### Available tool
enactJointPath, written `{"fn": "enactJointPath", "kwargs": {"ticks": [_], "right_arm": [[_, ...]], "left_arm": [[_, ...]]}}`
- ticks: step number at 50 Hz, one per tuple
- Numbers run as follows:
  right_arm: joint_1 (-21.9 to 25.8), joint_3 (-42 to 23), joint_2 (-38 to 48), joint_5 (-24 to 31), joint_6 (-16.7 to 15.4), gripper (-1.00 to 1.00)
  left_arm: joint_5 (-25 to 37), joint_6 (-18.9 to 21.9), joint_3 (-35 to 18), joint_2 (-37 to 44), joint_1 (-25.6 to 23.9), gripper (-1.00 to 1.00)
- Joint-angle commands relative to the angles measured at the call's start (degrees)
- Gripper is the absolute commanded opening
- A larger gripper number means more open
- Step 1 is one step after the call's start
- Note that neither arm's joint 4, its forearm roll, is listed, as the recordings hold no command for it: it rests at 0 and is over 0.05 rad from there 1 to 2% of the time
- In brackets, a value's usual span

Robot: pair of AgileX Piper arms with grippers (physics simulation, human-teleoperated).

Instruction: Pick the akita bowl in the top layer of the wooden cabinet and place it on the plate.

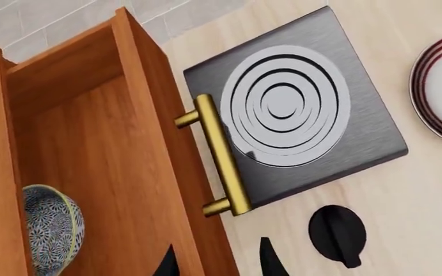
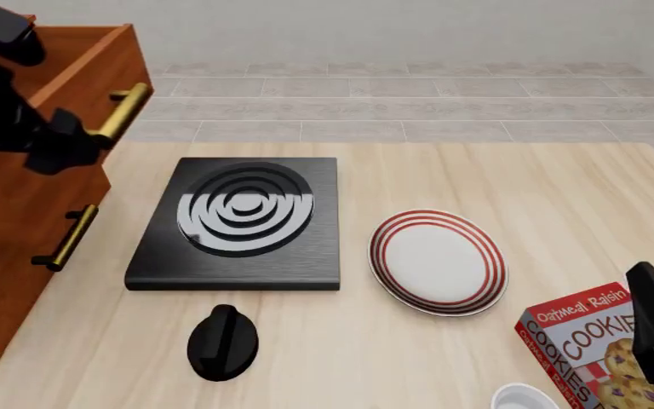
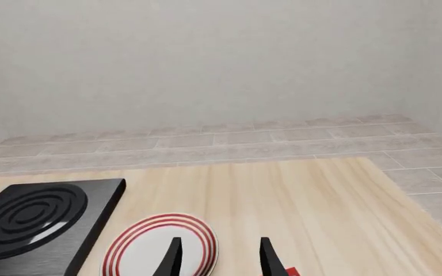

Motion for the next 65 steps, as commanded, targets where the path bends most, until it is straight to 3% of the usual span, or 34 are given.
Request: {"fn": "enactJointPath", "kwargs": {"ticks": [1, 65], "right_arm": [[0.0, 0.0, 0.0, 0.0, 0.0, 1.0], [0.0, -0.4, 0.0, -0.1, 0.0, 1.0]], "left_arm": [[-0.3, 0.0, -0.8, 2.0, -3.0, 1.0], [-1.3, -3.4, -2.7, 4.9, -12.2, 1.0]]}}
